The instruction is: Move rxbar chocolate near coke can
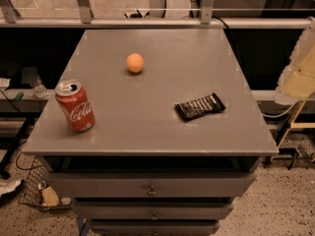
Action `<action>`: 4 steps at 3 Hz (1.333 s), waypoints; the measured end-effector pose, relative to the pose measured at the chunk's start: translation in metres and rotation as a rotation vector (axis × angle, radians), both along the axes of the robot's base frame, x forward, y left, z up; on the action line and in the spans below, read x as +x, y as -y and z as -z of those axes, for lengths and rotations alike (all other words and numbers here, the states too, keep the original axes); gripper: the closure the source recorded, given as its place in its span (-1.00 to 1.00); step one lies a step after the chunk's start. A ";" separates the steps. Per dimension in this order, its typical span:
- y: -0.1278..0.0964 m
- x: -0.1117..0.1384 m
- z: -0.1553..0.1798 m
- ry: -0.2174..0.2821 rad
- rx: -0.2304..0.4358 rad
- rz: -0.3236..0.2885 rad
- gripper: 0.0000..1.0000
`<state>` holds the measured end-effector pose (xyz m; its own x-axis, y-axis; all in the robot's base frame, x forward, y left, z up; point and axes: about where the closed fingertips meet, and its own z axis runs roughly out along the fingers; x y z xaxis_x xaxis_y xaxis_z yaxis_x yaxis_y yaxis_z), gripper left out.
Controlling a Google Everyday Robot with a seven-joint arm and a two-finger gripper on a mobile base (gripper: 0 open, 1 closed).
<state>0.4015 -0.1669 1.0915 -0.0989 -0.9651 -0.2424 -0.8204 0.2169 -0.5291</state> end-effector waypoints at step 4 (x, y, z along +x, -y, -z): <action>-0.101 0.085 0.051 -0.130 -0.051 -0.402 -1.00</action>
Offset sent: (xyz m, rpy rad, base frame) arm 0.0359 0.0438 -0.0208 -0.0046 0.0322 0.2387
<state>0.4866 -0.0660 1.0409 0.2613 -0.9436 -0.2035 -0.8948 -0.1577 -0.4176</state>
